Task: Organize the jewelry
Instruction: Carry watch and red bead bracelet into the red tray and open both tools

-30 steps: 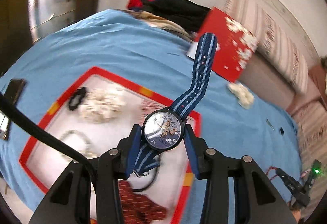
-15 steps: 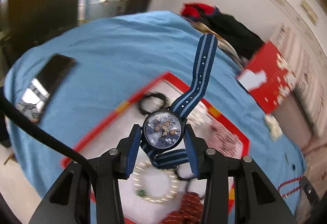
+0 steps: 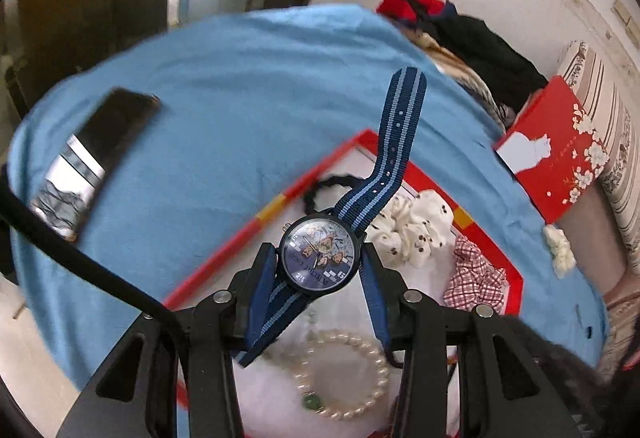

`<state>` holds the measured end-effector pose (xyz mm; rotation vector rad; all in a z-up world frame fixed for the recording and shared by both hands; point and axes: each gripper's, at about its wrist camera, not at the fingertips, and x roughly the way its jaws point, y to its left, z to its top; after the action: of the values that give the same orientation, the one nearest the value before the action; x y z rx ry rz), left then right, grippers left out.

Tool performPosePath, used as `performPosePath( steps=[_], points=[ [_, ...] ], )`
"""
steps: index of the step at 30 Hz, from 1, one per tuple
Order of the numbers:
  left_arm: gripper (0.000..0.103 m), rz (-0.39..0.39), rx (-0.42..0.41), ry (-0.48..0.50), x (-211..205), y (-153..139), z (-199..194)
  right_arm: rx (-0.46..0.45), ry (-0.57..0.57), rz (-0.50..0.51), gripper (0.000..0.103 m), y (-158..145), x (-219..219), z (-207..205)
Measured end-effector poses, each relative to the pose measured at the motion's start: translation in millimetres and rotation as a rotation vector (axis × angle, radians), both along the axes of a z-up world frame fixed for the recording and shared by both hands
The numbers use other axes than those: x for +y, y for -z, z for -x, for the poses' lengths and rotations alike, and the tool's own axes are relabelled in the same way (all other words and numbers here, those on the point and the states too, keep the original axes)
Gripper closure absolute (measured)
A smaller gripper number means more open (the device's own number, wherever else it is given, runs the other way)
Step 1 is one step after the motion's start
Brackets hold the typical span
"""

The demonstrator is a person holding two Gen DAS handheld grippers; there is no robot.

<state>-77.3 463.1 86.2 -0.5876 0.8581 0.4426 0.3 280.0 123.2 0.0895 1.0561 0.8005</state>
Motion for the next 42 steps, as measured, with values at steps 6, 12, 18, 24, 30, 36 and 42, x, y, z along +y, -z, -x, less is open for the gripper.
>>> performPosePath(
  steps=[6,12,18,24,30,36,42],
  points=[
    [0.062,0.032,0.012,0.055,-13,7,-16,0.051,0.056,0.065,0.094,28,-18,-16],
    [0.061,0.046,-0.038,0.116,-28,-3,-14,0.1,0.053,0.092,0.094,40,-35,-9],
    [0.055,0.011,-0.109,0.103,-29,-20,4,0.097,0.027,0.095,0.094,36,-44,8],
    [0.052,-0.019,-0.147,-0.041,-10,-29,25,0.082,0.018,0.099,0.08,29,-51,19],
    [0.05,-0.01,-0.159,-0.109,2,-30,35,0.041,0.037,0.085,0.06,13,-66,34],
    [0.05,-0.003,-0.152,-0.146,6,-28,37,-0.038,0.062,0.113,0.06,-1,-71,39],
    [0.05,0.02,-0.155,-0.191,9,-25,43,-0.094,0.034,0.113,0.06,-16,-30,10]
  ],
)
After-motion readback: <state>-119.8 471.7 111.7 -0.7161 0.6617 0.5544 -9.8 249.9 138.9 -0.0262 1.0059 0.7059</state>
